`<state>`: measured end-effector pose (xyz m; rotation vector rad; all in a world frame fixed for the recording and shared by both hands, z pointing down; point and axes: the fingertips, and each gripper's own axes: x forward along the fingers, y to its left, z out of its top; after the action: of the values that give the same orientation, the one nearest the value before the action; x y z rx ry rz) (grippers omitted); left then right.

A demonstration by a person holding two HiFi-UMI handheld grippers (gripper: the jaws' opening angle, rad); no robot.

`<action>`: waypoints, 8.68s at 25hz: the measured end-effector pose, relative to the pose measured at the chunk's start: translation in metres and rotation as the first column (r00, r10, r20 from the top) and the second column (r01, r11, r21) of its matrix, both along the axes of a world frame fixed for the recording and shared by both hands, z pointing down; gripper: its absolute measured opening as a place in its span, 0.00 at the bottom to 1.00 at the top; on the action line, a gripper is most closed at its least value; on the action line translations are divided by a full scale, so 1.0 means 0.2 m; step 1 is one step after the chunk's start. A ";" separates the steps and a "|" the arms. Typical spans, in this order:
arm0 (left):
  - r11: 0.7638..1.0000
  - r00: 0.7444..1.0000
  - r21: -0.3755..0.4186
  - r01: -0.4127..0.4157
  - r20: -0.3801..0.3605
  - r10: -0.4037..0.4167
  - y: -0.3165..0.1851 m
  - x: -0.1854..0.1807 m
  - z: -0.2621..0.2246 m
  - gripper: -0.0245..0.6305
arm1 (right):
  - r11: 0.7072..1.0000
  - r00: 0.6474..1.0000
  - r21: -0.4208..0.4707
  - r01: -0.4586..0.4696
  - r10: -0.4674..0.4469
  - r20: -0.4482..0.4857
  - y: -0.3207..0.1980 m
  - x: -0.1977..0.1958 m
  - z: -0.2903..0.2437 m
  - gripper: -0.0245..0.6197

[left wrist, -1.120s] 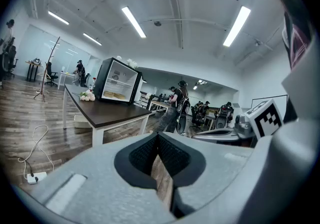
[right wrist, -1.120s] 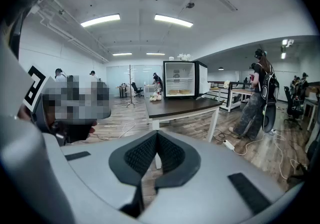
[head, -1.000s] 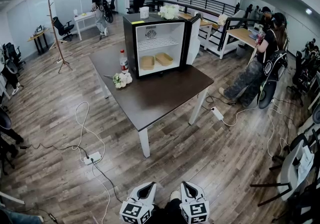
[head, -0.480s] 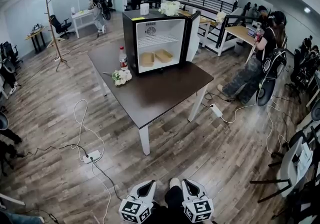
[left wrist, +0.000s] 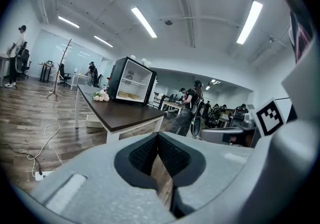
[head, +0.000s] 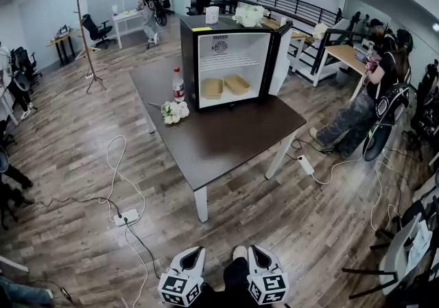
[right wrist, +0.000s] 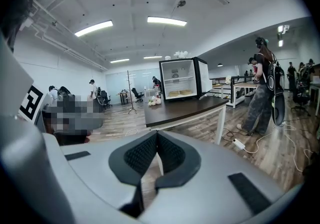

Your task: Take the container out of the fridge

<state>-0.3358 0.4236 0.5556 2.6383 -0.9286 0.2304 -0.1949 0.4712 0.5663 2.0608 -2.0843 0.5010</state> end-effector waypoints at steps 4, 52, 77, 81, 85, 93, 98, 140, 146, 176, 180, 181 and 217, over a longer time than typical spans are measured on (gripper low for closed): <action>1.000 1.000 -0.001 0.031 0.001 -0.031 -0.20 0.15 0.00 0.05 | 1.000 1.000 -0.012 0.008 -0.008 0.006 -0.22 0.17 0.02 0.05; 0.996 0.997 -0.062 0.070 0.016 -0.069 -1.65 1.19 0.08 0.05 | 0.984 0.994 -0.150 0.097 -0.090 0.057 -1.61 1.10 0.20 0.05; 0.991 0.999 -0.131 0.003 0.032 0.001 -2.30 1.17 0.12 0.05 | 0.972 0.995 -0.215 0.095 -0.089 0.036 -2.38 1.08 0.24 0.05; 0.989 0.999 -0.146 0.031 0.036 -0.026 -2.38 1.21 0.13 0.05 | 0.969 0.993 -0.214 0.121 -0.117 0.032 -2.48 1.13 0.22 0.05; 0.984 0.996 -0.158 0.083 0.022 -0.081 -2.46 1.26 0.12 0.05 | 0.966 0.989 -0.213 0.146 -0.144 0.022 -2.58 1.20 0.19 0.05; 0.976 0.987 -0.149 0.161 0.033 -0.158 -2.57 1.32 0.10 0.05 | 0.965 0.978 -0.165 0.203 -0.207 -0.008 -2.88 1.34 0.09 0.10; 0.963 0.973 -0.141 0.229 0.041 -0.226 -2.62 1.30 0.09 0.05 | 0.956 0.963 -0.134 0.262 -0.268 -0.028 -3.10 1.36 0.02 0.16; 0.878 0.898 -0.197 0.437 0.150 -0.413 -2.66 1.19 0.22 0.05 | 0.825 0.752 -0.326 0.461 -0.558 -0.349 -4.00 1.36 0.16 0.25; 0.875 0.894 -0.189 0.446 0.146 -0.424 -2.68 1.19 0.20 0.05 | 0.826 0.759 -0.366 0.429 -0.549 -0.349 -4.01 1.37 0.20 0.23; 0.898 0.909 -0.149 0.414 0.121 -0.399 -2.65 1.12 0.12 0.05 | 0.887 0.785 -0.317 0.335 -0.449 -0.428 -3.91 1.41 0.10 0.09; 0.906 0.915 -0.136 0.401 0.111 -0.388 -2.62 1.13 0.10 0.05 | 0.889 0.784 -0.309 0.338 -0.447 -0.431 -3.84 1.41 0.07 0.09; 0.908 0.916 -0.131 0.398 0.108 -0.386 -2.62 1.13 0.10 0.05 | 0.889 0.783 -0.309 0.337 -0.447 -0.432 -3.82 1.41 0.07 0.09; 0.940 0.942 -0.091 0.329 0.101 -0.320 -2.48 1.19 0.10 0.05 | 0.879 0.819 -0.386 0.281 -0.429 -0.381 -3.15 1.45 0.24 0.09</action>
<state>-0.0971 -0.0729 0.5757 2.3479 -1.3228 0.3026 0.0942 -0.1590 0.6144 1.3861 -1.8891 0.2306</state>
